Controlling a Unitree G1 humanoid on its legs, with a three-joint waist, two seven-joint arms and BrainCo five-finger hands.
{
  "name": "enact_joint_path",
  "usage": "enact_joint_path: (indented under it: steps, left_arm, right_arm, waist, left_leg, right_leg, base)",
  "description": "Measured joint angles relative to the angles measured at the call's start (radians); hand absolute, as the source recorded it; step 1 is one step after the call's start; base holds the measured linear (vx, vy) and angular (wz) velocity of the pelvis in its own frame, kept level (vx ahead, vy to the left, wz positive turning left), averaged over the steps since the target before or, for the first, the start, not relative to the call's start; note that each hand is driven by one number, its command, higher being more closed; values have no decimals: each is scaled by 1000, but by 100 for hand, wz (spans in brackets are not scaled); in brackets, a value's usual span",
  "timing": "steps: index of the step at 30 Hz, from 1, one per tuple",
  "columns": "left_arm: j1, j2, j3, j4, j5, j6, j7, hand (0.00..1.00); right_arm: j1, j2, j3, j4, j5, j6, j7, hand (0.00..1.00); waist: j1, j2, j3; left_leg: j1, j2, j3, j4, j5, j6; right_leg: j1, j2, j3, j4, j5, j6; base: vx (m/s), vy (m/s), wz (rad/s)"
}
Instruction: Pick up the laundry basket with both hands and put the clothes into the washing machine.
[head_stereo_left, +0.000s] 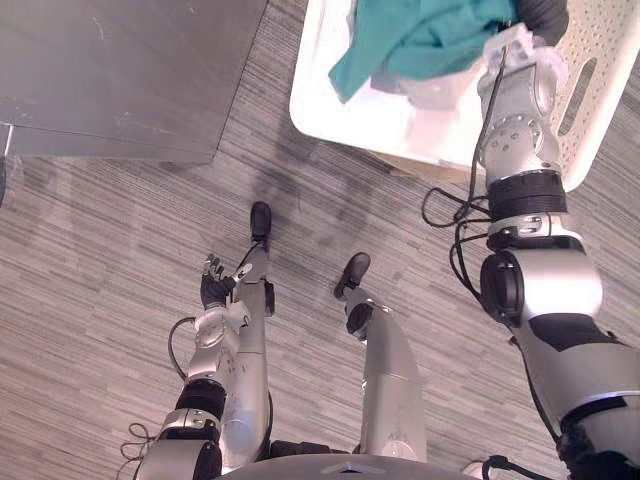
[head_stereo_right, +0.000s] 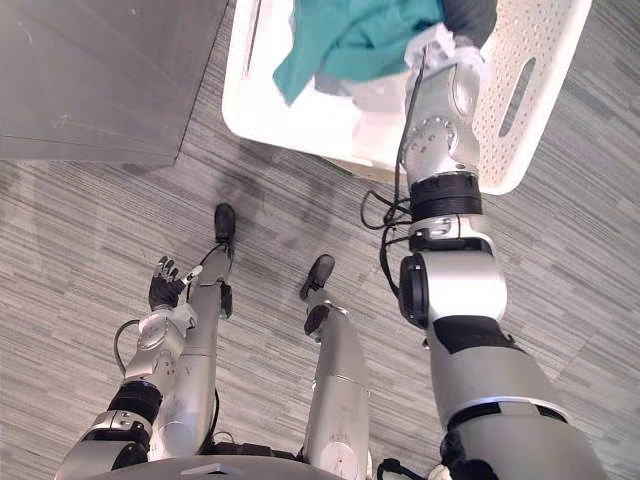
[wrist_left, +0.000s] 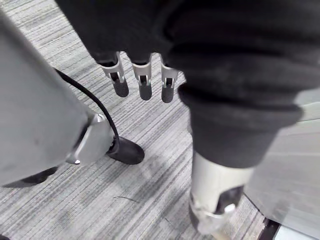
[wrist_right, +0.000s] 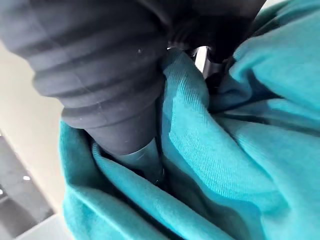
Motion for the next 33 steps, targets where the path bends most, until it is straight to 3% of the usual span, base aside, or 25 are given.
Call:
enact_joint_path:
  steps: [6, 12, 18, 26, 31, 33]
  left_arm:
    - [3, -5, -26, 21, 0, 18, 2, 0]
    - [35, -2, -40, 53, 16, 35, 1, 0]
    - [97, 14, -43, 78, 61, 64, -2, 0]
    - [213, 46, -61, 82, 69, 68, -23, 0]
    - [273, 54, 171, 58, -60, 75, -19, 0]
    - [295, 54, 323, -29, -85, 76, 1, 0]
  right_arm:
    - [114, 88, -6, -360, 39, -104, -19, 100]
    - [265, 189, -24, -578, 37, -186, -44, 100]
    - [421, 223, -24, -672, 32, -193, -43, 100]
    - [793, 250, -20, -697, -7, -185, -1, 100]
    - [990, 300, -24, -697, -7, -153, 35, 100]
    - [1049, 323, -28, -697, -8, -136, 53, 100]
  waist:
    - [-8, 0, 0]
    - [-16, 0, -1]
    - [-40, 1, -34]
    - [-49, 13, -199]
    - [-66, 18, -290]
    - [-66, 18, -330]
  left_leg:
    - [60, 2, 16, 11, -22, 1]
    - [188, -4, 45, -11, -33, -2]
    - [310, -25, 55, -48, -44, -2]
    - [509, -60, 45, -179, -8, -14]
    - [623, -69, 21, -263, 11, -20]
    - [679, -69, 22, -294, 14, -20]
  right_leg:
    - [57, -1, 14, 1, -5, 0]
    - [153, -13, 36, 18, -29, 2]
    - [246, -36, 40, 42, -64, 6]
    - [398, -55, 32, 24, -106, 23]
    - [502, -54, 7, -19, -121, 34]
    - [556, -50, 1, -43, -122, 37]
  base:
    - [11, -56, -4]
    - [22, -61, -3]
    - [18, -62, 5]
    - [67, -69, 8]
    - [60, -50, 9]
    - [57, -46, 1]
